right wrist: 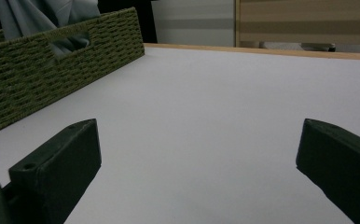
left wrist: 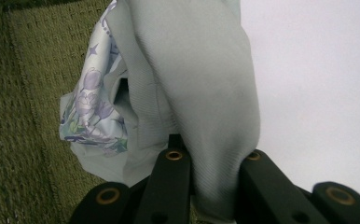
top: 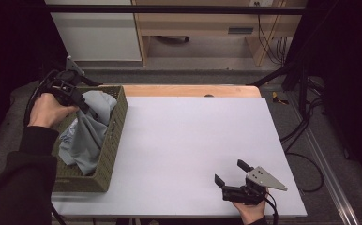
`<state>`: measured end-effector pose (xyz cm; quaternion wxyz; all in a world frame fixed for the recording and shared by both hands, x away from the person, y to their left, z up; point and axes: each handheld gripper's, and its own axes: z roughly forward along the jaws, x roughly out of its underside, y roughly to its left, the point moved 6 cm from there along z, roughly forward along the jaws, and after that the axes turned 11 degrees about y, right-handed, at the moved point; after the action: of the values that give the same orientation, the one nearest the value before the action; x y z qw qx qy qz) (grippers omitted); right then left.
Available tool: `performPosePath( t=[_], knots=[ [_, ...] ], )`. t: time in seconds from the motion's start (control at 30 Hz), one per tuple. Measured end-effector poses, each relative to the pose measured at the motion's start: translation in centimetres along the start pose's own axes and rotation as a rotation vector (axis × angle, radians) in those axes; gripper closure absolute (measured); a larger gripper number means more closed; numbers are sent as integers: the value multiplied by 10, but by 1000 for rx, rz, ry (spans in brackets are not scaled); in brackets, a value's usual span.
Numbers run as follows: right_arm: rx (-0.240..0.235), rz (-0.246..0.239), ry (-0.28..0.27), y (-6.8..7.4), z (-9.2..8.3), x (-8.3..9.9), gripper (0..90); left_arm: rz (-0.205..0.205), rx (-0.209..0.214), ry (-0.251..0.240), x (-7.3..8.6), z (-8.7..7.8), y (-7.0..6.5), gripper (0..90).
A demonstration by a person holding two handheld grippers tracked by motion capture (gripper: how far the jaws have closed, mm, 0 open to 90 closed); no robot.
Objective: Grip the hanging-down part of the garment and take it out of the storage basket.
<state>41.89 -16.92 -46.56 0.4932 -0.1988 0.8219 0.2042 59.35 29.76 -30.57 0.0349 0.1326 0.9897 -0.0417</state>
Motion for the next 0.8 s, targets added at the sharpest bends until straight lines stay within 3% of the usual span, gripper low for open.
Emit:
performPosePath(
  t=[0.4, 0.8],
  knots=[
    [-12, 3, 6, 0, 0, 0, 3, -2, -3, -16, 2, -15, -3, 864],
    [-19, 5, 10, -2, 0, 0, 3, -8, -42, -74, 4, -58, -7, 866]
  ],
)
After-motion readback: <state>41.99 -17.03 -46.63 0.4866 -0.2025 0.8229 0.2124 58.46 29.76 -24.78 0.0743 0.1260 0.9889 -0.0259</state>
